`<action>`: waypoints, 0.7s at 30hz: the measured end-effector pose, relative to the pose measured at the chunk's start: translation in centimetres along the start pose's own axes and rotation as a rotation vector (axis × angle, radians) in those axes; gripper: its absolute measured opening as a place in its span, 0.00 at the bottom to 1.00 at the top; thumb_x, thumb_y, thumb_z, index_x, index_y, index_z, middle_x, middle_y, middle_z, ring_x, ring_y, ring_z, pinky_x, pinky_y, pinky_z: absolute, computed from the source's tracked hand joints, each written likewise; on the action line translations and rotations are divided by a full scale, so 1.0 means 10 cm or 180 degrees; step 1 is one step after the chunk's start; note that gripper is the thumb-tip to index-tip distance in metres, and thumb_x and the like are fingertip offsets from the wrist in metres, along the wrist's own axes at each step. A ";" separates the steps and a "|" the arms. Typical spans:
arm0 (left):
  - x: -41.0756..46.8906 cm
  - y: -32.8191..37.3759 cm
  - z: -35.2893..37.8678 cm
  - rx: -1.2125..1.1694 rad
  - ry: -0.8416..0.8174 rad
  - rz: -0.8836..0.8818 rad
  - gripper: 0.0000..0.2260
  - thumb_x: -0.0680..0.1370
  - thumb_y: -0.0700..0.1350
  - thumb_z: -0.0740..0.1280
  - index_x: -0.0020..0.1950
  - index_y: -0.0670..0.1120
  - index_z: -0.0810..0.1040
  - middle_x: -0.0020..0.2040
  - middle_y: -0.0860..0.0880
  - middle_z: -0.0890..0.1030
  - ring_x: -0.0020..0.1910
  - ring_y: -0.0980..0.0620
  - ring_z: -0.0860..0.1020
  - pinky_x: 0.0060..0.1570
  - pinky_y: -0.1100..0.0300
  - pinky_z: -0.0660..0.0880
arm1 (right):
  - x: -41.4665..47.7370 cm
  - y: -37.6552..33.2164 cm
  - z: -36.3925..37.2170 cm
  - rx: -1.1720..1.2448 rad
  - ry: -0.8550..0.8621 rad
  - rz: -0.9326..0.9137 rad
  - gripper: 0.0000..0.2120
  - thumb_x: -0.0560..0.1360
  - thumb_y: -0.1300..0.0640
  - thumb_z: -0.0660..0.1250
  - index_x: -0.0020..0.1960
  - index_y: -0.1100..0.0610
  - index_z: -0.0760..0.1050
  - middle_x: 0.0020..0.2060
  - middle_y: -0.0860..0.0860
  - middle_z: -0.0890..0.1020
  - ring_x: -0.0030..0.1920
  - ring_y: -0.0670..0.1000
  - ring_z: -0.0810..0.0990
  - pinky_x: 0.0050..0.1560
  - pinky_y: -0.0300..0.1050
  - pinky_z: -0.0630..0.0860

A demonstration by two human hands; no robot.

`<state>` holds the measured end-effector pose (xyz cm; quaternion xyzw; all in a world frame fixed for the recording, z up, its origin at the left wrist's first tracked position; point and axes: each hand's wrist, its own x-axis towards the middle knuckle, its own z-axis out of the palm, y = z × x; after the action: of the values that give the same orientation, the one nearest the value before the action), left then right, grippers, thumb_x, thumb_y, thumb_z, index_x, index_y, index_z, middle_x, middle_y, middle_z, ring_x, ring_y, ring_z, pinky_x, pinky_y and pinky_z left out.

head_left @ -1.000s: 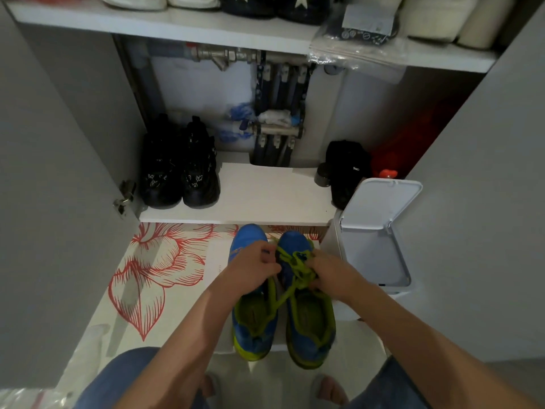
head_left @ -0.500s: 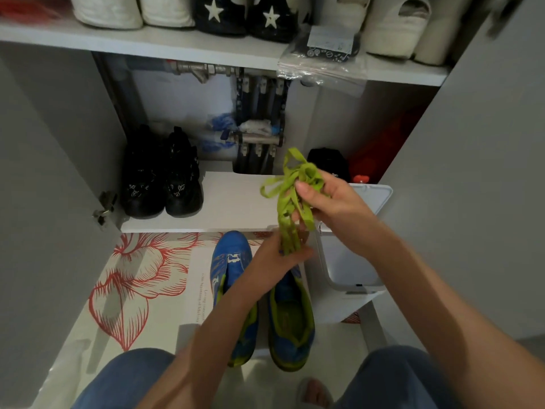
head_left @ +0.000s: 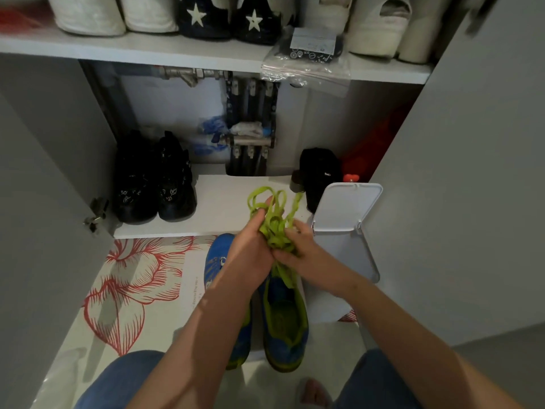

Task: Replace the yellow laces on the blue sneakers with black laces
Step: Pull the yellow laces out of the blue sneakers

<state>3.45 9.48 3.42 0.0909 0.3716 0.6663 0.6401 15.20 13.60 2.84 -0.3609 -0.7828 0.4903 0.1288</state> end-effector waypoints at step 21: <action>0.80 -0.79 0.70 0.3191 0.0090 0.0545 0.03 0.77 0.40 0.64 0.47 0.47 0.77 0.40 0.46 0.79 0.40 0.48 0.77 0.39 0.56 0.76 | 0.01 0.73 -1.08 -0.0393 0.1702 0.0807 0.08 0.75 0.66 0.63 0.54 0.64 0.74 0.44 0.57 0.79 0.44 0.56 0.77 0.37 0.41 0.69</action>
<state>12.48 18.73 0.72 0.4080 0.6455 0.4572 0.4559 24.35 22.83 1.85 -0.5791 -0.6982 0.3416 0.2459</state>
